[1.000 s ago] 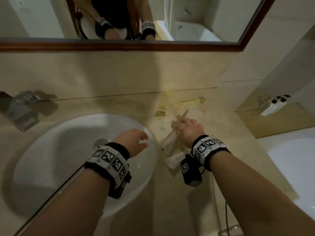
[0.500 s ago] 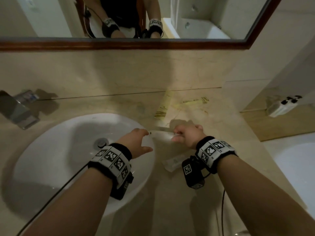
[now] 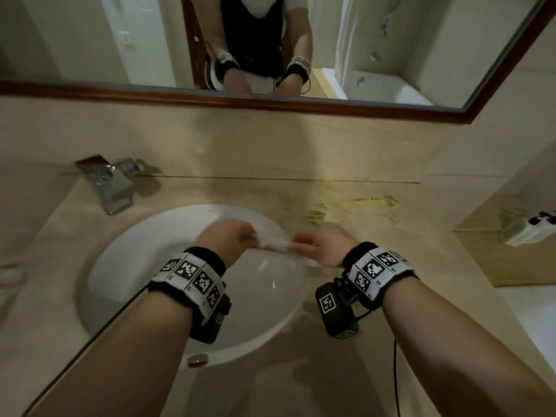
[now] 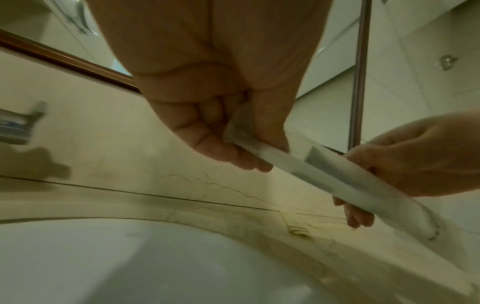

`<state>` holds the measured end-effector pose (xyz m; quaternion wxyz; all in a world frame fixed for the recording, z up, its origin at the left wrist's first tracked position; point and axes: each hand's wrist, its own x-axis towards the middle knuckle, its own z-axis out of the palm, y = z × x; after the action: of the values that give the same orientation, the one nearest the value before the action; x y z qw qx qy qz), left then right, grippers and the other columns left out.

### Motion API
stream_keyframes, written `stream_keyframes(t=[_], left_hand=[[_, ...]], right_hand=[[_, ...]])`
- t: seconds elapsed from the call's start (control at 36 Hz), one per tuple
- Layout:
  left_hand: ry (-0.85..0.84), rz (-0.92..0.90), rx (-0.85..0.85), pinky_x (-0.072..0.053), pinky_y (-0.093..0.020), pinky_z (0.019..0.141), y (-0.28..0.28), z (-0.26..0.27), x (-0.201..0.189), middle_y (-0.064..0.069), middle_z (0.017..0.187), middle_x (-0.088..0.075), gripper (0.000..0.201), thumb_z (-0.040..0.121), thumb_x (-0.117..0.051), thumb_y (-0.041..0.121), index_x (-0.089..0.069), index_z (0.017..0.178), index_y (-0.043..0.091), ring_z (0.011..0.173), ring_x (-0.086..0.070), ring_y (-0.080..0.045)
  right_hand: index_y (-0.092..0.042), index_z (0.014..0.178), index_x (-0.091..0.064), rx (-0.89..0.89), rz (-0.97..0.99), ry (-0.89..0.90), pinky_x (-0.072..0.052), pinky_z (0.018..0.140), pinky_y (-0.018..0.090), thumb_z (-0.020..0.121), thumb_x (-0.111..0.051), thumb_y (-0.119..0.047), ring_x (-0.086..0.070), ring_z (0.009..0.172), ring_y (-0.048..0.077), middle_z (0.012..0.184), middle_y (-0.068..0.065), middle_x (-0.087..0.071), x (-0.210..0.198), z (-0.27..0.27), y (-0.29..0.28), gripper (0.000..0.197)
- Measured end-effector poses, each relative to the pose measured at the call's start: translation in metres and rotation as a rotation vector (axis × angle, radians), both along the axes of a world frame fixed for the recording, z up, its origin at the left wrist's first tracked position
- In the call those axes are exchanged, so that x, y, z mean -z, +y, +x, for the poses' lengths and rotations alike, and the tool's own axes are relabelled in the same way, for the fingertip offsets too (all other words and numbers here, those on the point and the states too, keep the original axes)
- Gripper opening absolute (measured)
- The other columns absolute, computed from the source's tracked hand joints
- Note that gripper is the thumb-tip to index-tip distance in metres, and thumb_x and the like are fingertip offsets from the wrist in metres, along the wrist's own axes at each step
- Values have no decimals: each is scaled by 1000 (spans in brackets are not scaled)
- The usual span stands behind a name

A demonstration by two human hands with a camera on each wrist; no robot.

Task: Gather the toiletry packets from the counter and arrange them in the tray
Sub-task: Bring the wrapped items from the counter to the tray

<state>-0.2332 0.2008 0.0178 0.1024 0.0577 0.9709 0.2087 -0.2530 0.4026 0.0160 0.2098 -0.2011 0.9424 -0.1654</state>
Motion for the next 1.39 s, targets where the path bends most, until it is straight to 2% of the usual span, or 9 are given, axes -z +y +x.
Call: stream_keyframes(t=[0.08,0.19,0.31,0.47,0.58,0.75,1.03,1.17,1.39], left_hand=[[-5,30,-93,-37,-24,77,-28,6,-4,-11,107,-68,24,91,-55,24,-66,107,10,101,-60,-27],[-5,32,-130,-42,-28,82,-60,18,-8,-10,107,-69,25,89,-58,26,-65,108,12,100,-61,-25],[2,6,-126,-38,-24,76,-93,32,-13,-4,107,-67,28,87,-60,32,-63,111,18,90,-56,-16],[-18,-105,-89,-39,-26,83,-150,47,-29,-6,115,-65,32,86,-61,29,-62,116,17,108,-58,-23],[-5,-79,-116,-35,-23,74,-198,62,-31,-7,108,-67,29,85,-63,30,-66,110,15,100,-59,-22],[-31,-47,-162,-32,-22,64,-273,95,-32,-3,94,-63,26,86,-63,28,-67,109,16,85,-51,-14],[-86,-101,-232,-39,-25,78,-383,145,-29,-4,113,-65,30,86,-63,31,-65,114,20,105,-58,-22],[-101,-103,-260,-35,-23,73,-433,170,-22,-3,108,-67,25,85,-63,29,-67,109,21,86,-52,-14],[-191,-141,-309,-42,-26,85,-478,206,-8,-3,114,-66,26,87,-59,27,-67,111,19,106,-59,-20]], right_hand=[[-24,122,-56,-25,53,-15,-32,63,18,89,-54,-47,-49,82,9,91,-11,-54,-2,0,-17,40],[-21,113,-62,-50,144,63,-46,78,32,91,-54,-42,-58,87,19,97,1,-65,-7,-1,-46,32],[-21,105,-66,-54,130,76,-39,65,26,92,-53,-39,-52,79,16,84,-3,-57,-15,4,-84,26],[-17,106,-65,-91,101,76,-37,70,27,93,-52,-36,-52,80,18,85,-1,-56,-23,19,-148,27],[-28,111,-61,-101,114,91,-40,74,27,89,-55,-39,-54,85,15,91,-4,-61,-27,31,-187,26],[-16,112,-62,-100,16,47,-39,72,23,90,-59,-29,-53,82,15,87,-3,-59,-28,57,-251,26],[-13,104,-64,-194,-18,55,-37,76,25,91,-56,-29,-54,86,17,89,0,-59,-21,102,-363,22],[-13,106,-66,-229,-19,53,-47,84,33,92,-50,-22,-61,95,23,103,7,-67,-15,124,-411,23],[-15,117,-62,-336,50,33,-34,75,20,91,-53,-23,-55,95,14,110,1,-63,-1,154,-463,28]])
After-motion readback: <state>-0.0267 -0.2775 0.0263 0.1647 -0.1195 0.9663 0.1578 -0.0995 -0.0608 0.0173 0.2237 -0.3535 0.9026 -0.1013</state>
